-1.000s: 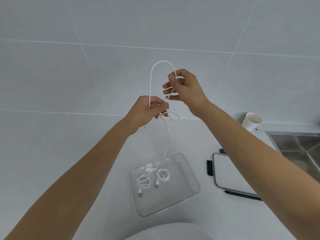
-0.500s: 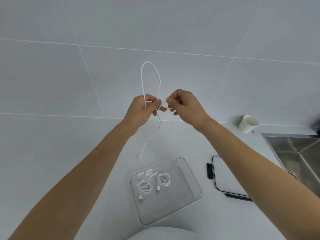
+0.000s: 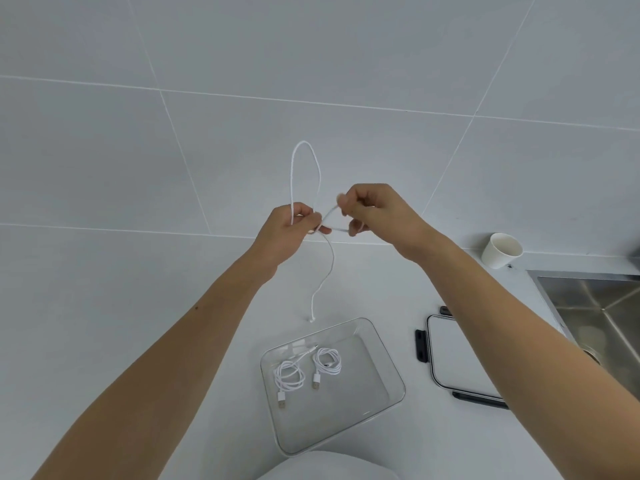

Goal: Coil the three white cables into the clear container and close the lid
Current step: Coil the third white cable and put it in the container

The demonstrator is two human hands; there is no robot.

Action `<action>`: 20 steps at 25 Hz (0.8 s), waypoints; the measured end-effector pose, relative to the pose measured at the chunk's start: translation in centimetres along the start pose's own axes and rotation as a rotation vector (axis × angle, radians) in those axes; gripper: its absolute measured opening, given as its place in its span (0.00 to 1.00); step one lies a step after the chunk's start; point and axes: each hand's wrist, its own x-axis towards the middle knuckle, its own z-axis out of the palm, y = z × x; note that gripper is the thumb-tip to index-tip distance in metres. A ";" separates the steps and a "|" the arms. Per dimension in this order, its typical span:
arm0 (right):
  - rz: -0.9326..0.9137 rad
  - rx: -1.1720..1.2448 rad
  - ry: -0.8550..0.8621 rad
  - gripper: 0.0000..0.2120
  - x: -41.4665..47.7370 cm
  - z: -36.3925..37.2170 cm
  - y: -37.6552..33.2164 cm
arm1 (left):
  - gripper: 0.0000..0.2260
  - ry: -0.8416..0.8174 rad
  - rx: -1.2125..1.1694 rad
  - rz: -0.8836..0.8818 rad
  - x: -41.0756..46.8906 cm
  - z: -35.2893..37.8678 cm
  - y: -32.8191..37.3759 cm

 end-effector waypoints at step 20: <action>0.150 1.373 0.482 0.16 0.1 -3.0 3.1 | 0.07 0.164 -0.193 -0.085 0.2 -0.2 -2.8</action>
